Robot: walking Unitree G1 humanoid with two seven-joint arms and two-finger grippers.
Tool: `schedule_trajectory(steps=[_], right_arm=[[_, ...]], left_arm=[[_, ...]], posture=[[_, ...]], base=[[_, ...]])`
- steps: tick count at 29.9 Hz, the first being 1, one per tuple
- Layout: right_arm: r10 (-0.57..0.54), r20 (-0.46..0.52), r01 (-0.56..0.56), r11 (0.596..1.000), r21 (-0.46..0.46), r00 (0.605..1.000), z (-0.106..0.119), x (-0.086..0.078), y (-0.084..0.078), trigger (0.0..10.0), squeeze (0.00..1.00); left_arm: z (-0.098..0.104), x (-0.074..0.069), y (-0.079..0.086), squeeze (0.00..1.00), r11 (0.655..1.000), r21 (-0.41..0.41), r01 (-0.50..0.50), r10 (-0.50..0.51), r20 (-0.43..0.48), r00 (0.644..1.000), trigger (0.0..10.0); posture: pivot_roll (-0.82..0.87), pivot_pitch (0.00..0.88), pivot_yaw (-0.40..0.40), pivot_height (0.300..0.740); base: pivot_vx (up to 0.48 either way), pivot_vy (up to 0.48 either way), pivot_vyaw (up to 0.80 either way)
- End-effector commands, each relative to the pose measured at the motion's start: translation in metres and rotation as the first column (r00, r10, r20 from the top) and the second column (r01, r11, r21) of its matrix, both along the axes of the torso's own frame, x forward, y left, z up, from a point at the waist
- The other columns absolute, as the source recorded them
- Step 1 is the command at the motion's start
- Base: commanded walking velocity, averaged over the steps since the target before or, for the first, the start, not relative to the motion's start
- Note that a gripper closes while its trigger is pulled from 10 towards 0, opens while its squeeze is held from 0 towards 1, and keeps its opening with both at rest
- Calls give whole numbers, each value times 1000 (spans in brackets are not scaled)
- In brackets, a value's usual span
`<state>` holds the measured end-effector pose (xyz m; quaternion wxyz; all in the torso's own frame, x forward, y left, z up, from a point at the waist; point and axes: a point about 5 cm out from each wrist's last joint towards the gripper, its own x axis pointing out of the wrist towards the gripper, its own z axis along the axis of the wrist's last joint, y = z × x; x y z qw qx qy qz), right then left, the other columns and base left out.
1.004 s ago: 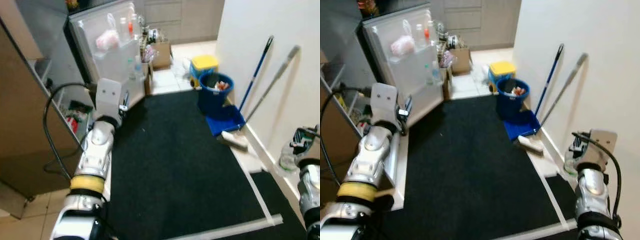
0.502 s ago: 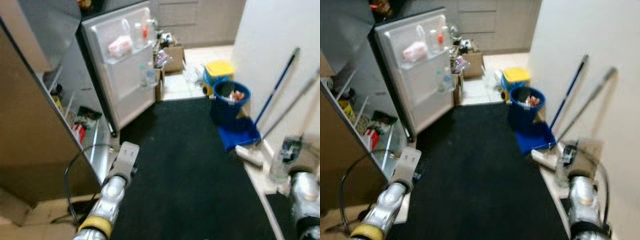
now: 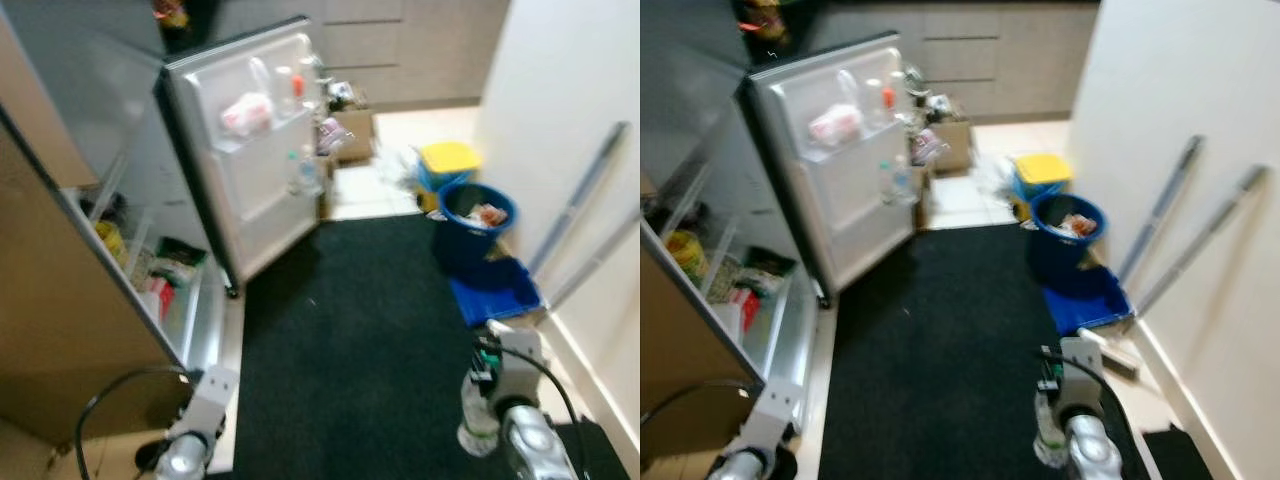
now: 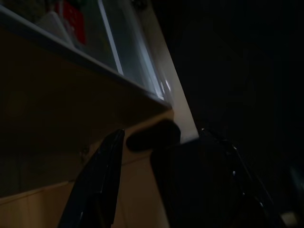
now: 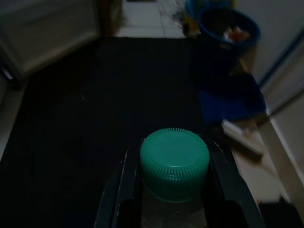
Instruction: Restocking fridge
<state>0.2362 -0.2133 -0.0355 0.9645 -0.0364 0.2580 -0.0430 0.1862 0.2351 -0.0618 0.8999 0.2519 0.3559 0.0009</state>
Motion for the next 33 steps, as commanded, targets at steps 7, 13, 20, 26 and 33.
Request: schedule_trajectory(steps=[7, 13, 20, 26, 33], right_arm=[[-7, -63, 6, 1000, -14, 998, -11, -14, -1, 10000, 0], [-127, -216, 132, 991, 11, 968, -34, -54, -14, 10000, 0], [-244, -306, 255, 967, -6, 920, -49, -90, -26, 10000, 0], [-225, -322, 232, 972, -16, 920, -50, -93, -24, 10000, 0], [-214, -314, 222, 975, -11, 925, -49, -88, -22, 10000, 0]], left_arm=[[-14, -33, 16, 0, 997, 72, 28, -18, -142, 990, 10000], [-15, -34, 16, 0, 995, 84, 46, -35, -136, 990, 10000], [-13, -25, 12, 0, 994, 79, 70, -59, -130, 990, 10000], [-13, -23, 11, 0, 994, 81, 71, -60, -135, 989, 10000], [-16, -28, 12, 0, 994, 86, 73, -60, -153, 986, 10000]], posture=[[43, 0, -14, 740], [46, 0, -20, 740], [28, 0, -3, 740], [26, 0, -3, 740], [26, 0, -2, 740]], base=[[368, 0, 0], [365, 0, 0], [362, 0, 0], [366, 0, 0], [365, 0, 0]])
